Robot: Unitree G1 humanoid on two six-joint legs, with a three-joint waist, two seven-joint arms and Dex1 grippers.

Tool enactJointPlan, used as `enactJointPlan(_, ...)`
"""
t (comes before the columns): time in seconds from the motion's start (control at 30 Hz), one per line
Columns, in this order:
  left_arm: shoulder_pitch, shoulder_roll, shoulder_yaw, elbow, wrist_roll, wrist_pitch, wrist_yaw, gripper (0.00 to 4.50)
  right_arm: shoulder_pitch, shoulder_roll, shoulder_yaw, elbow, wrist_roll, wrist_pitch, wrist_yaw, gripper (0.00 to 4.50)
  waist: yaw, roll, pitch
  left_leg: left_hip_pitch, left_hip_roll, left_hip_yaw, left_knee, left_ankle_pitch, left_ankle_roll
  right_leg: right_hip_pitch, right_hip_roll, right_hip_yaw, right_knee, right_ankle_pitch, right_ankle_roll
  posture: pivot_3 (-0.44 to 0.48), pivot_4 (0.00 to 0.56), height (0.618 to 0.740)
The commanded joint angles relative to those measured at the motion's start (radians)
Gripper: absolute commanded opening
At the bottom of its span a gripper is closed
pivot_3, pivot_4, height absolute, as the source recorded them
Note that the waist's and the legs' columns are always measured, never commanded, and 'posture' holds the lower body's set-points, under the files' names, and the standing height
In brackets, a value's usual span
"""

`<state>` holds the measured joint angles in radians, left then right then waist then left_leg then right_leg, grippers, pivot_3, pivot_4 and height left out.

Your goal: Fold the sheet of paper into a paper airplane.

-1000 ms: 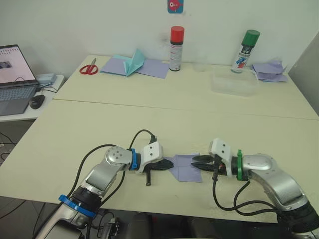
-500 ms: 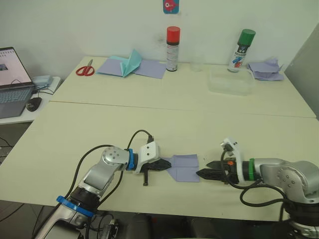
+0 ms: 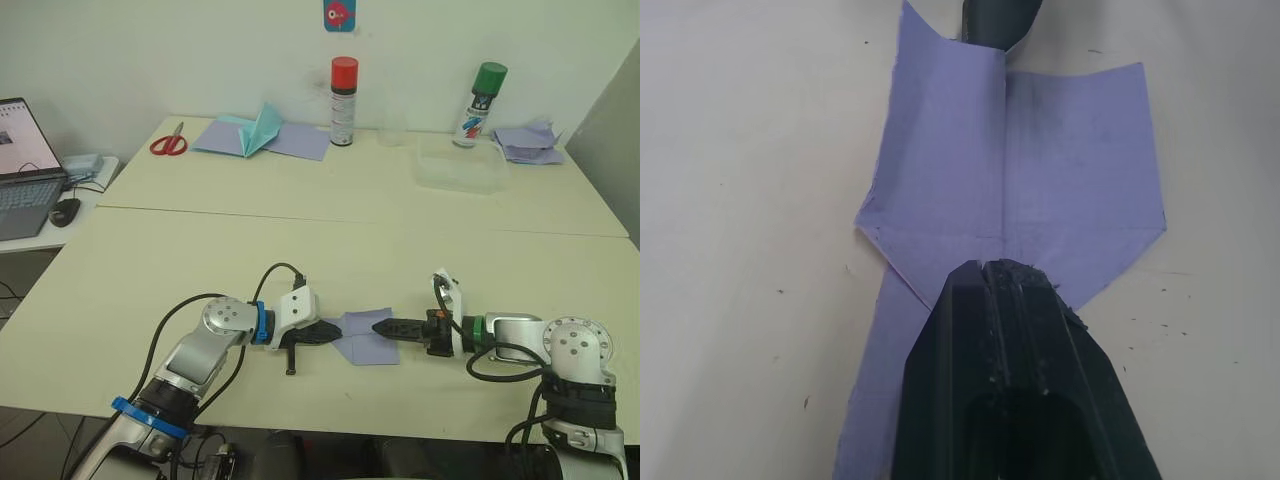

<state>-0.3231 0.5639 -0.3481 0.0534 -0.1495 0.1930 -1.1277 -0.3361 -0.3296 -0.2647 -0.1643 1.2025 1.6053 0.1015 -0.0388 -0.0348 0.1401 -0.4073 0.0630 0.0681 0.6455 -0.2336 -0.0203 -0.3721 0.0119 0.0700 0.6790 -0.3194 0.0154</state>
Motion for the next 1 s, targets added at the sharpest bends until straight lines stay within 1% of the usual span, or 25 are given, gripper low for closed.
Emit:
enactJointPlan(0.03,0.019,-0.003,-0.053,0.073,0.061,0.029,0.005,0.00,-0.011,0.016,0.011,0.049,0.118,0.009,-0.090,4.45,-0.003,0.000,0.000,0.000,0.000,0.000,0.000,0.000,0.000,0.000,0.000,0.000,0.000,0.000,0.000,0.000,0.150,0.740)
enactJointPlan(0.13,0.015,-0.007,-0.054,0.077,0.062,0.026,0.003,0.00,-0.013,0.017,0.006,0.065,0.180,0.009,-0.154,3.87,-0.005,0.000,0.000,0.000,0.000,0.000,0.000,0.000,0.000,0.000,0.000,0.001,0.000,0.000,0.000,0.000,0.150,0.740)
enactJointPlan(0.27,0.014,-0.010,-0.056,0.080,0.066,0.020,-0.002,0.00,-0.003,0.018,-0.008,0.070,0.239,0.009,-0.225,2.39,-0.005,0.002,0.001,-0.001,0.000,0.001,0.000,0.000,0.000,-0.001,0.000,0.001,-0.001,0.000,0.000,0.000,0.150,0.740)
enactJointPlan(0.43,0.016,-0.005,-0.054,0.080,0.067,0.014,-0.009,0.00,0.014,-0.010,-0.003,0.078,0.298,-0.009,-0.285,0.54,-0.005,0.002,0.001,-0.002,0.000,0.001,-0.001,0.000,0.000,-0.002,0.000,0.001,-0.002,0.000,0.000,0.000,0.150,0.740)
enactJointPlan(0.47,0.018,-0.004,-0.054,0.079,0.068,0.014,-0.009,0.00,0.019,-0.014,0.000,0.078,0.310,-0.019,-0.295,0.19,-0.005,0.002,0.001,-0.002,0.000,0.001,-0.001,0.000,0.000,-0.002,0.000,0.001,-0.002,0.000,0.000,0.000,0.150,0.740)
enactJointPlan(0.5,0.020,-0.003,-0.054,0.078,0.068,0.013,-0.009,0.00,0.022,-0.018,0.003,0.080,0.321,-0.030,-0.305,0.04,-0.005,0.002,0.001,-0.002,0.000,0.001,-0.001,0.000,0.000,-0.002,-0.001,0.001,-0.002,0.000,0.000,0.000,0.150,0.740)
enactJointPlan(0.7,0.028,0.003,-0.052,0.072,0.067,0.009,-0.012,0.00,0.033,-0.054,0.053,0.086,0.422,-0.102,-0.350,0.04,-0.005,0.003,0.001,-0.003,0.000,0.001,-0.001,0.000,0.000,-0.002,-0.001,0.001,-0.004,0.000,0.000,0.000,0.150,0.740)
enactJointPlan(1.0,0.024,0.000,-0.052,0.079,0.069,0.003,-0.009,0.00,0.033,-0.155,0.150,0.072,0.522,-0.191,-0.359,0.04,-0.004,0.003,0.002,-0.008,0.000,0.001,-0.001,0.000,0.000,-0.005,-0.001,0.000,-0.006,0.000,0.000,0.000,0.150,0.740)
